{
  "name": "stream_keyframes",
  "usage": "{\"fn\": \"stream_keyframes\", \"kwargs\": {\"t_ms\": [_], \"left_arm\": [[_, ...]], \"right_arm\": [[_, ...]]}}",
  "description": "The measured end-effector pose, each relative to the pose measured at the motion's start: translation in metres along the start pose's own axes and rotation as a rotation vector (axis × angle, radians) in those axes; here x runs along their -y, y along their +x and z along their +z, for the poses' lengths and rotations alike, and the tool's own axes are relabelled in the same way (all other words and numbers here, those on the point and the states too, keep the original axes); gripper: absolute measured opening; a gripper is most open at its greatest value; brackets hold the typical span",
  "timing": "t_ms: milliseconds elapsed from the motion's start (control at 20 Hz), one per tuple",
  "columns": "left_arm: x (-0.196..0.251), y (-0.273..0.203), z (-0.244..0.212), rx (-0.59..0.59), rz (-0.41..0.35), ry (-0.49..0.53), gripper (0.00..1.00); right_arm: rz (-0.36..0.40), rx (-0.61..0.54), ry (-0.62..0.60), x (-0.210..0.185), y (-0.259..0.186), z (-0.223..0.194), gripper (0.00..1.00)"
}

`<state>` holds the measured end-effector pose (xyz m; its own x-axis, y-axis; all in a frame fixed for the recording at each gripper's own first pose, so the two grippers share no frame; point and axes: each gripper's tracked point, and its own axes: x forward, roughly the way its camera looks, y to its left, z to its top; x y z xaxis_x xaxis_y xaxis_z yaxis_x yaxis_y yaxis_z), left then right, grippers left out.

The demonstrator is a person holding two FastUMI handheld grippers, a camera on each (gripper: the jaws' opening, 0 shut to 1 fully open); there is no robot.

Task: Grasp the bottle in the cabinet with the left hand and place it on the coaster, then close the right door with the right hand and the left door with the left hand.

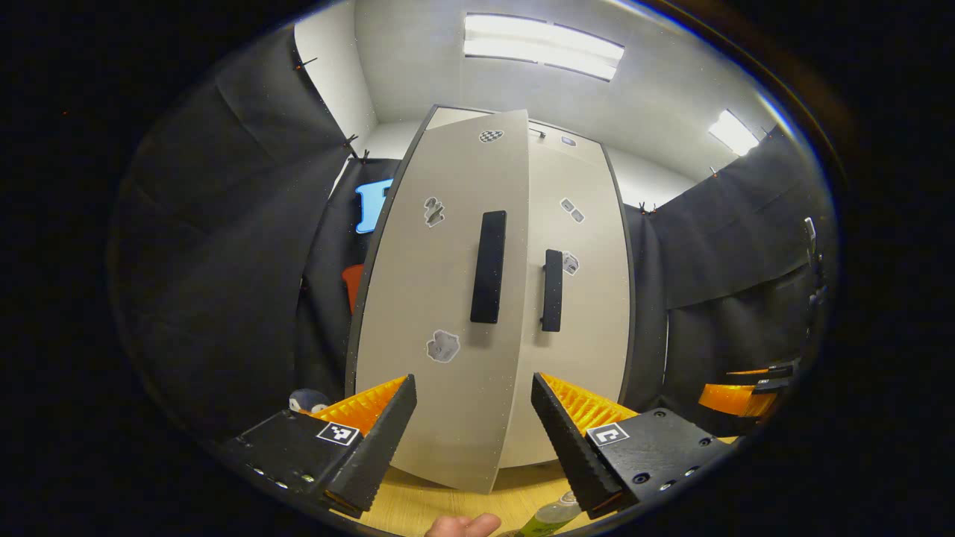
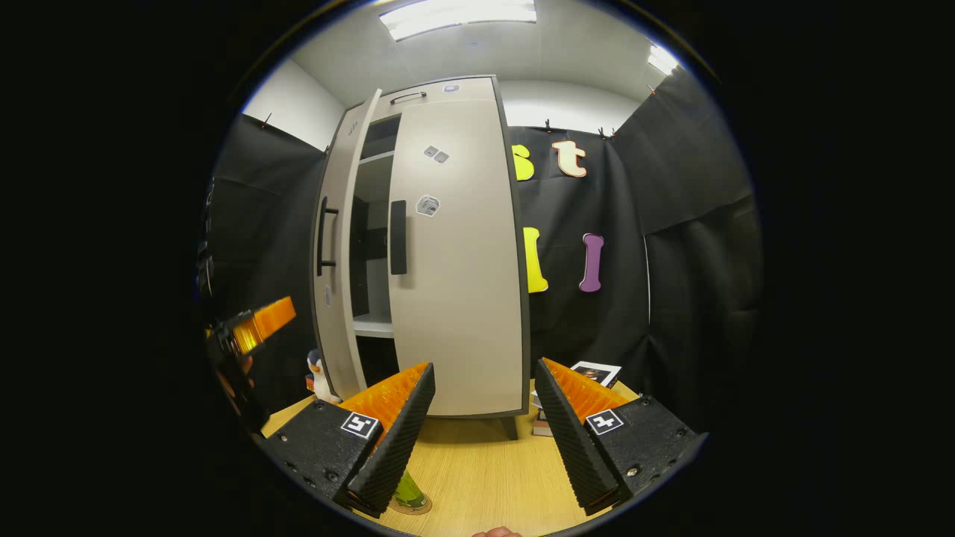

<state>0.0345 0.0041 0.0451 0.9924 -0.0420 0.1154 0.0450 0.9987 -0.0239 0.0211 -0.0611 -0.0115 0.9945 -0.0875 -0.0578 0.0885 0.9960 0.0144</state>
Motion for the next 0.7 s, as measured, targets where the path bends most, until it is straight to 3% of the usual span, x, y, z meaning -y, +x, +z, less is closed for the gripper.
{"fn": "stream_keyframes", "kwargs": {"t_ms": [50,100,250,350,400,700], "left_arm": [[0.004,-0.006,-0.008,-0.006,0.003,0.002,0.95],[0.009,-0.011,-0.015,-0.017,0.003,0.008,0.99],[0.021,-0.02,-0.029,-0.049,0.009,0.011,1.0],[0.028,-0.025,-0.036,-0.063,0.002,-0.018,0.95],[0.033,-0.028,-0.04,-0.073,-0.017,-0.029,0.99],[0.024,-0.04,-0.051,-0.12,0.002,0.007,0.95]], "right_arm": [[-0.001,0.004,-0.001,0.001,0.0,0.001,0.83],[0.0,0.009,0.0,0.001,-0.002,0.003,0.83],[0.016,0.023,0.006,-0.001,-0.004,0.005,0.83],[0.032,0.021,0.013,-0.006,-0.004,0.004,0.83],[0.039,0.02,0.012,-0.008,-0.004,0.004,0.83],[0.063,-0.003,-0.009,-0.018,-0.006,-0.005,0.83]]}}
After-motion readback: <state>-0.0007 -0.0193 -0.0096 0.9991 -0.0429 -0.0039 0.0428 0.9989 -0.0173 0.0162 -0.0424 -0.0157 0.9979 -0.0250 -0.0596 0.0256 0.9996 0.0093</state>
